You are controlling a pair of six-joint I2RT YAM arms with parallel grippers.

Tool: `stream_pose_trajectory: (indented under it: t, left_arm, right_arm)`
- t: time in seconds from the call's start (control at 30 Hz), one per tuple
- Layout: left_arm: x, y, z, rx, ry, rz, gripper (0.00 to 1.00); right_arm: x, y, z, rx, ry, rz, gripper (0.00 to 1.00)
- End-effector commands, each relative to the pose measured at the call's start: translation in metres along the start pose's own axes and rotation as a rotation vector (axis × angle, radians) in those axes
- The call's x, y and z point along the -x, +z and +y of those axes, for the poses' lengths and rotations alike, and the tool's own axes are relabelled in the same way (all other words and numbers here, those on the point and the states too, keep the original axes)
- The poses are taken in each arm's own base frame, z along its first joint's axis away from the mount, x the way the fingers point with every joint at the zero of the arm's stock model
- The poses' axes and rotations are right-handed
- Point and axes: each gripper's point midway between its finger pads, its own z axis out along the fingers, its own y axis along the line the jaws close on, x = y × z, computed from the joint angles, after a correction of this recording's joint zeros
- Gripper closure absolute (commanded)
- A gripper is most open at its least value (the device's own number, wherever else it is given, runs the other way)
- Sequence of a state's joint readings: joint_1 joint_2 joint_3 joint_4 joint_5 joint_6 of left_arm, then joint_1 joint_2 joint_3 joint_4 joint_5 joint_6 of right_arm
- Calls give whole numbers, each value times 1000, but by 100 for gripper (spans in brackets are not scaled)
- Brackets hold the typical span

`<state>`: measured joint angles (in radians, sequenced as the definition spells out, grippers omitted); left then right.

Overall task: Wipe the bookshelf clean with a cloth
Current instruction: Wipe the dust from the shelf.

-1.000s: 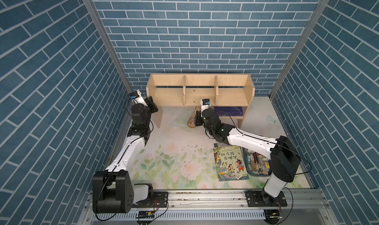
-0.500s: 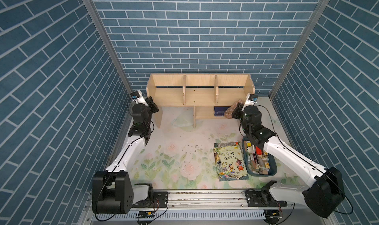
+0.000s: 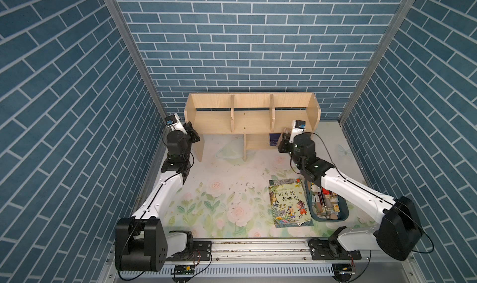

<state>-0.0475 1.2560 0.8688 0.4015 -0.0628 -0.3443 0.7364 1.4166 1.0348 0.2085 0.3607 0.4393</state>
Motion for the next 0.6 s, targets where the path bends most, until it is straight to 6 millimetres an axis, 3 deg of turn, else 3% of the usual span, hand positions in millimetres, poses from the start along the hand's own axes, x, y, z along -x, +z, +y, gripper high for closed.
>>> stream_pose_trajectory:
  t: [0.0, 0.17, 0.27, 0.37, 0.5, 0.57]
  left_arm:
    - [-31, -3, -18, -84, -35, 113, 100]
    - [-30, -5, -21, -97, -28, 112, 100]
    - [-29, -5, -21, -98, -25, 110, 100]
    - [-30, -5, -20, -96, -22, 112, 100]
    - [-30, -5, -21, -102, -22, 113, 100]
    - [-31, -5, -21, -101, -25, 116, 100]
  right_arm:
    - [14, 8, 68, 162, -23, -51, 100]
    - [9, 18, 155, 330, -73, -58, 100]
    - [-5, 33, 189, 373, -88, -19, 100]
    - [-13, 44, 187, 322, -100, -1, 100]
    - [-16, 38, 163, 257, -109, -16, 100]
    - [-30, 37, 147, 231, -110, 8, 100]
